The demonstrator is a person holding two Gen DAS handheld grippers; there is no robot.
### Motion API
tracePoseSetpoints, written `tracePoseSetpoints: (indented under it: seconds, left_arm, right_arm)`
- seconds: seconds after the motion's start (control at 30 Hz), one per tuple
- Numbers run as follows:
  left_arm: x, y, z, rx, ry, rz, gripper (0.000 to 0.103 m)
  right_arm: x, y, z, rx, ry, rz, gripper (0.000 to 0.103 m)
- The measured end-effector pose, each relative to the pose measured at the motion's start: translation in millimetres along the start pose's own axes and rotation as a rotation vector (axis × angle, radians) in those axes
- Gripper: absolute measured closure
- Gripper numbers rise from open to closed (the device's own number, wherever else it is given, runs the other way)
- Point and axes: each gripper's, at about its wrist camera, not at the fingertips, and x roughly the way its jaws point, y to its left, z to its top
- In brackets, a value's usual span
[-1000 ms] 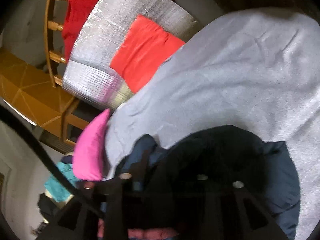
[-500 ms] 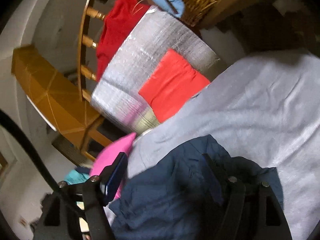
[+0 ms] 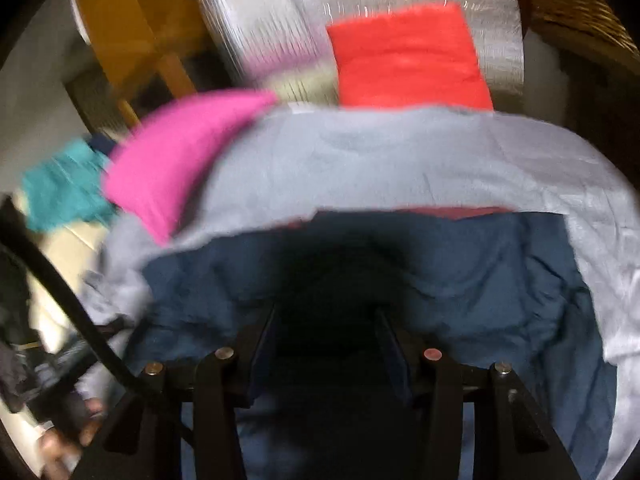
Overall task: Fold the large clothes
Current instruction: 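Grasp the navy jacket fabric again with both grippers and lift it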
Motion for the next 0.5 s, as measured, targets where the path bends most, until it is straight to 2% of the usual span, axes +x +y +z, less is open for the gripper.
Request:
tracePoseSetpoints:
  seconds: [0.07, 0.13, 0.2, 0.27, 0.3, 0.37, 0.43, 0.5]
  left_arm:
    - [10, -2, 0, 0.032, 0.035, 0.033, 0.01]
    - [15, 0, 1, 0.04, 0.059, 0.033, 0.01]
    - [14, 4, 3, 0.024, 0.055, 0.025, 0.01]
    - [9, 10, 7, 0.007, 0.03, 0.015, 0.01]
    - [8, 11, 8, 0.003, 0.026, 0.014, 0.01]
    - [6, 14, 10, -0.002, 0.02, 0.014, 0.01]
    - [7, 16, 10, 0.001, 0.024, 0.018, 0.01]
    - [8, 15, 10, 0.004, 0.035, 0.026, 0.01]
  right_arm:
    - [37, -11, 6, 0.043, 0.082, -0.057, 0.051]
    - [55, -25, 8, 0.087, 0.118, -0.076, 0.054]
    - [55, -40, 12, 0.128, 0.117, -0.077, 0.077]
    - [48, -52, 12, 0.153, 0.125, -0.059, 0.08]
    - [40, -60, 13, 0.179, 0.118, -0.027, 0.08]
    - [15, -76, 18, 0.247, 0.035, 0.005, 0.075]
    - [-12, -97, 20, 0.294, -0.051, -0.042, 0.074]
    - [-24, -113, 22, 0.306, -0.064, -0.038, 0.074]
